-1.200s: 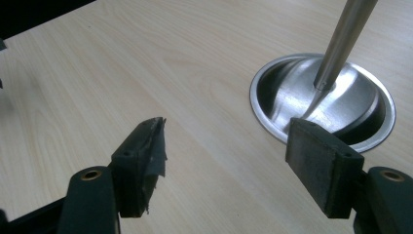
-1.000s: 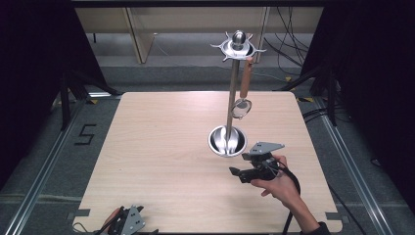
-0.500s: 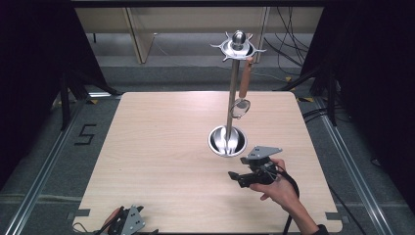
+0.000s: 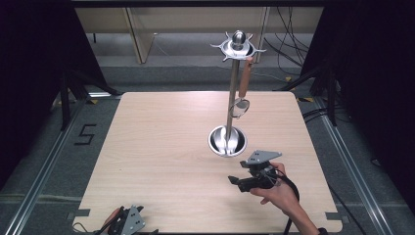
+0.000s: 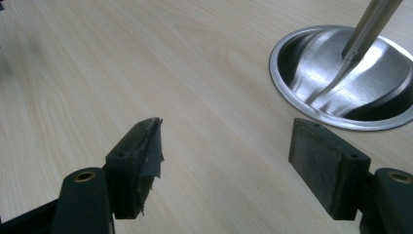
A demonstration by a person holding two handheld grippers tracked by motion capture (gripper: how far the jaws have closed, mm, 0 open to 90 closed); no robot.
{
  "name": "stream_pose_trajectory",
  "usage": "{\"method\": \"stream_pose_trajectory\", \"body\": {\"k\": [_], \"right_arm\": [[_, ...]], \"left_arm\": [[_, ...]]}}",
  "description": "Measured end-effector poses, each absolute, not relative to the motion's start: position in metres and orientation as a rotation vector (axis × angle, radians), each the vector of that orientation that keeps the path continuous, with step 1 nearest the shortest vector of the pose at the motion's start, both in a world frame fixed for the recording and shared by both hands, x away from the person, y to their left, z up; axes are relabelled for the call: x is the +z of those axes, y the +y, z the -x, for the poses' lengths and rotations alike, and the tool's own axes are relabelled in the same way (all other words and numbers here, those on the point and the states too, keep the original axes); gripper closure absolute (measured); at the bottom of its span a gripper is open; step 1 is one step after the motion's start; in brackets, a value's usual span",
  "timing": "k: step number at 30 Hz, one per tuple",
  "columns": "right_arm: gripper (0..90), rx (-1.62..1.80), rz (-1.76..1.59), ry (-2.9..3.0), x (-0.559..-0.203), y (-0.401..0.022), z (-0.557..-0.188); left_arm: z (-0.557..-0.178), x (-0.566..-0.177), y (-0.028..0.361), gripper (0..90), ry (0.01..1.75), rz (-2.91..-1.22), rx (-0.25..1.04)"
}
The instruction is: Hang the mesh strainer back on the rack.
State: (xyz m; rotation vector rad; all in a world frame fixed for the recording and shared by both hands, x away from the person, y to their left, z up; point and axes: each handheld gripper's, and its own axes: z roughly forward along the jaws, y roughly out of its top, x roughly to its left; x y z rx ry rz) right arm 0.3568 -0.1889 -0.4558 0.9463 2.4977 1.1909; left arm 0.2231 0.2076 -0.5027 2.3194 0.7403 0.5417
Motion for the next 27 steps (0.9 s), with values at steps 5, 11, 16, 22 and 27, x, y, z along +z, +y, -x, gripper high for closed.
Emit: {"method": "stream_pose_trajectory", "body": {"k": [5,11,16,22,27], "right_arm": [[27.9,1.191,-0.943,2.514,-0.459,-0.189,-0.355],[27.3,1.190,-0.956,2.504,-0.463,-0.190,-0.353],[27.2,1.183,-0.969,2.519,-0.466,-0.191,-0.350],[27.1,1.175,-0.943,2.521,-0.471,-0.192,-0.348],[27.1,1.174,-0.966,2.522,-0.473,-0.194,-0.346]], "left_arm": [[-0.223,-0.503,0.208,16.6,0.739,-2.320,0.542],[-0.223,-0.503,0.207,16.6,0.747,-2.316,0.543],[-0.223,-0.503,0.207,16.6,0.739,-2.320,0.543],[-0.222,-0.503,0.207,16.6,0.748,-2.315,0.543],[-0.222,-0.503,0.207,16.6,0.748,-2.316,0.544]]}}
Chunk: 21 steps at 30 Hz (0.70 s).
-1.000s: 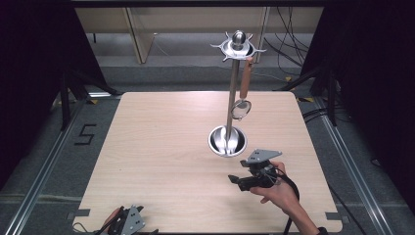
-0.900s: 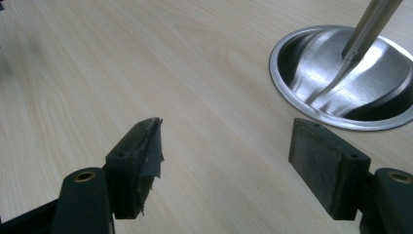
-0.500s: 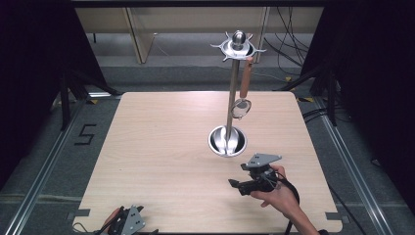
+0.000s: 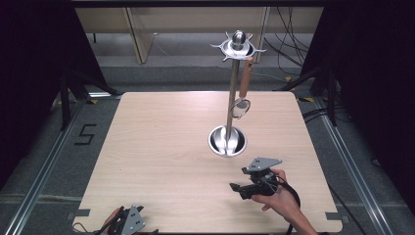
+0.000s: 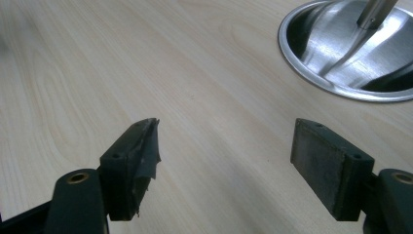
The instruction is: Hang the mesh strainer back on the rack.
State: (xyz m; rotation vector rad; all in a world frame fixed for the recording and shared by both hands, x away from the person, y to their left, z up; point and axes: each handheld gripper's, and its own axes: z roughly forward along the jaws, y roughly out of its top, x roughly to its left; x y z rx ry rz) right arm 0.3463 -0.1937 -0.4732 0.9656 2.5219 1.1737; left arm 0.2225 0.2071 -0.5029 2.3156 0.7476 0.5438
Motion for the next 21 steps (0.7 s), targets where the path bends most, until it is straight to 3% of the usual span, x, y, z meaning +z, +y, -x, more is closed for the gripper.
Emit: {"method": "stream_pose_trajectory", "body": {"k": [21], "right_arm": [[26.7,1.178,-0.983,2.536,-0.482,-0.201,-0.335]], "left_arm": [[-0.223,-0.503,0.208,16.6,0.740,-2.319,0.543]]}}
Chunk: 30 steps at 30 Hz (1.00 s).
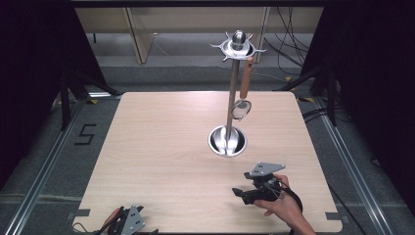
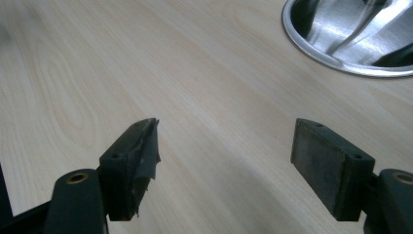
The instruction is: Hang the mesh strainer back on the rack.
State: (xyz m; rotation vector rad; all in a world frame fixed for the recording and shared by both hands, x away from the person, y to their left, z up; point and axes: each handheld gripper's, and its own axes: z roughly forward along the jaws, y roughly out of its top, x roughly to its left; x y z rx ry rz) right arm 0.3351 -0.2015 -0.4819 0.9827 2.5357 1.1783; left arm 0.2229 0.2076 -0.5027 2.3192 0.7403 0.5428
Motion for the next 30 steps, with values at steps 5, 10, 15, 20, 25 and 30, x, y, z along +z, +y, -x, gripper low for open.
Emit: {"method": "stream_pose_trajectory", "body": {"k": [5,10,15,20,25,30], "right_arm": [[26.5,1.180,-0.997,2.528,-0.482,-0.204,-0.328],[26.4,1.188,-0.986,2.524,-0.484,-0.207,-0.322],[25.9,1.190,-0.995,2.525,-0.485,-0.211,-0.316],[26.0,1.203,-0.997,2.505,-0.485,-0.214,-0.311],[26.0,1.219,-0.992,2.524,-0.485,-0.215,-0.307],[26.1,1.201,-1.001,2.514,-0.486,-0.218,-0.305]], "left_arm": [[-0.223,-0.503,0.207,16.6,0.741,-2.320,0.544],[-0.223,-0.503,0.207,16.6,0.741,-2.320,0.544],[-0.223,-0.503,0.207,16.6,0.739,-2.321,0.544],[-0.223,-0.503,0.207,16.6,0.748,-2.317,0.544],[-0.222,-0.503,0.207,16.6,0.750,-2.315,0.544],[-0.223,-0.503,0.207,16.6,0.741,-2.323,0.552]]}}
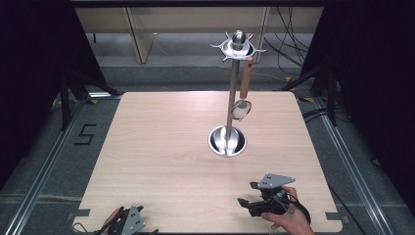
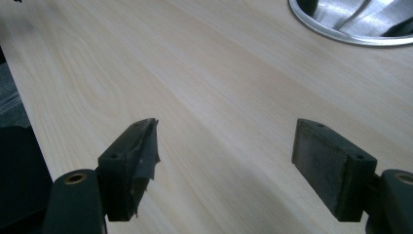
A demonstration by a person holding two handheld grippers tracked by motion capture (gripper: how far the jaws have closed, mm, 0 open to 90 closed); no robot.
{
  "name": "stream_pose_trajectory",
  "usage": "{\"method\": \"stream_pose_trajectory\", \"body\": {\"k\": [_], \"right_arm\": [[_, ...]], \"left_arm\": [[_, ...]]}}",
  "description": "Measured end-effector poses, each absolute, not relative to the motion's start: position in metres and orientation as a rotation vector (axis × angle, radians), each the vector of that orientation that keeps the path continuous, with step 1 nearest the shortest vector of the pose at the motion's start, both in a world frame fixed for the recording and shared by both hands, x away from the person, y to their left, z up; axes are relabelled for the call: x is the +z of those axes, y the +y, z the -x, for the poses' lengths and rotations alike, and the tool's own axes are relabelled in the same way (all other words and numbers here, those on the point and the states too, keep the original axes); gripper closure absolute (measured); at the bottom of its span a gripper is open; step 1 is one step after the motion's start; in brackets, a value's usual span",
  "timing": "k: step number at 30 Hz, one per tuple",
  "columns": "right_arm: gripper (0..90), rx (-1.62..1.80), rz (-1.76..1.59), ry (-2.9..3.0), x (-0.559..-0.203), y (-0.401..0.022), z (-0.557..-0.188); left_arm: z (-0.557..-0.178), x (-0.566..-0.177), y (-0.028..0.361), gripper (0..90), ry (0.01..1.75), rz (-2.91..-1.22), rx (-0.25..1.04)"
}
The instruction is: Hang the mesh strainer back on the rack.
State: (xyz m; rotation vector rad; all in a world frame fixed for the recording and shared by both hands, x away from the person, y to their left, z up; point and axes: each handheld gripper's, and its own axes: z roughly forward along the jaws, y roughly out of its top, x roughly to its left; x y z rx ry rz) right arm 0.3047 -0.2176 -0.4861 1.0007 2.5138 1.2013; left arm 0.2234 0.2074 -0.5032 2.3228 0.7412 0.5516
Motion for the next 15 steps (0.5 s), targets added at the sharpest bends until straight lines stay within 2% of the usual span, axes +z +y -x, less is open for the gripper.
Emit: {"method": "stream_pose_trajectory", "body": {"k": [15], "right_arm": [[26.3,1.188,-1.045,2.513,-0.4898,-0.2177,-0.3048]], "left_arm": [[-0.2232,-0.5029,0.2073,16.7,0.745,-2.318,0.545]]}}
